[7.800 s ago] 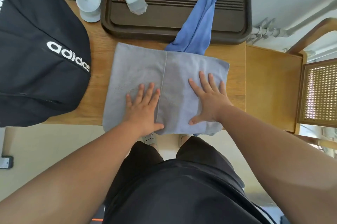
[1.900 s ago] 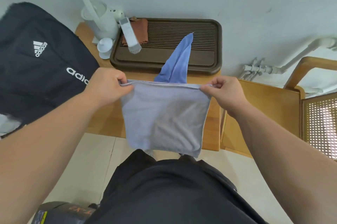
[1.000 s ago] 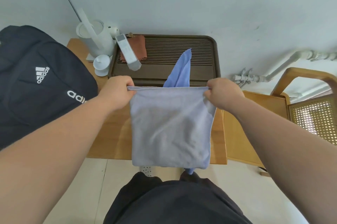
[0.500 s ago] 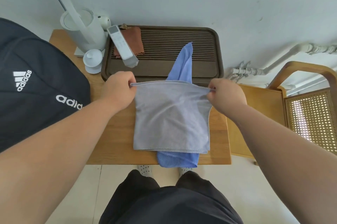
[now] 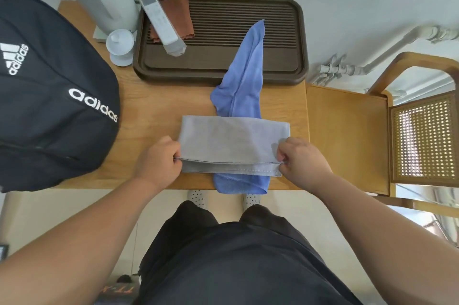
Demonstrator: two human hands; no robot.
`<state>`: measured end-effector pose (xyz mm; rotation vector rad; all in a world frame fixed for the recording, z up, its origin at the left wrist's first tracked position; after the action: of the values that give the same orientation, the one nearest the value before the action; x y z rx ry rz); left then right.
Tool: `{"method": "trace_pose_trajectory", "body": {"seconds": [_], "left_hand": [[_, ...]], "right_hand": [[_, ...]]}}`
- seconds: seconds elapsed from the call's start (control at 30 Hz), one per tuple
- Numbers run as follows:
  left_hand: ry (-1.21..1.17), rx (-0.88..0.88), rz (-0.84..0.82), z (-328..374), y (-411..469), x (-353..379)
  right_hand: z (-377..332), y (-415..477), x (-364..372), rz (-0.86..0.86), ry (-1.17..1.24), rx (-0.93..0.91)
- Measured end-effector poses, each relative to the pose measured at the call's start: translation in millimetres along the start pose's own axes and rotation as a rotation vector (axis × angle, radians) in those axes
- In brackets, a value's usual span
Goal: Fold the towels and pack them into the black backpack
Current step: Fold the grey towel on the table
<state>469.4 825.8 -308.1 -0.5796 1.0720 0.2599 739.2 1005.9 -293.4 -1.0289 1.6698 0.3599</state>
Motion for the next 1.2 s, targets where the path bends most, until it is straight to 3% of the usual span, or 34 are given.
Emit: {"method": "trace_pose_trajectory", "body": {"seconds": [0.13,0.5,0.6,0.73,0.93,1.2], "left_hand": [[0.044,0.040,0.025,4,-14,7],[0.102,-0.013,-0.206,-3,-14,50],[-0.037,-0.077,-0.180,-3,-9,43],[-0.209,-0.223,-0.051,-5,7,31],[-0.386,-0.513,-0.041,-21,35,42],[-0.526,-0.582,-0.048,-14,48,49]], "right_hand": [[-5,-15,9,0.075,-0.171,-0.044],[2,-14,44,-0.298,-0.328,0.150],[-5,-7,33,-0.190,-0.202,0.190],[-40,20,18,0.036,-0.150,0.066],[-76,63,56,-0.121,-0.204,0.037],[-56,66,93,-0.154,-0.280,0.087]]}}
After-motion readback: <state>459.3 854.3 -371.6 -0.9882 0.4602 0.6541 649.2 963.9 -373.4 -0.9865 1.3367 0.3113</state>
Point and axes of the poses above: each hand's wrist, its own y-axis towards the middle knuckle, its own x-axis out of the palm, z = x × y, the point moved 7 cm from there along y, towards the middle knuckle, and after that the axes turned 2 degrees about -x, right-handed, at the moved point
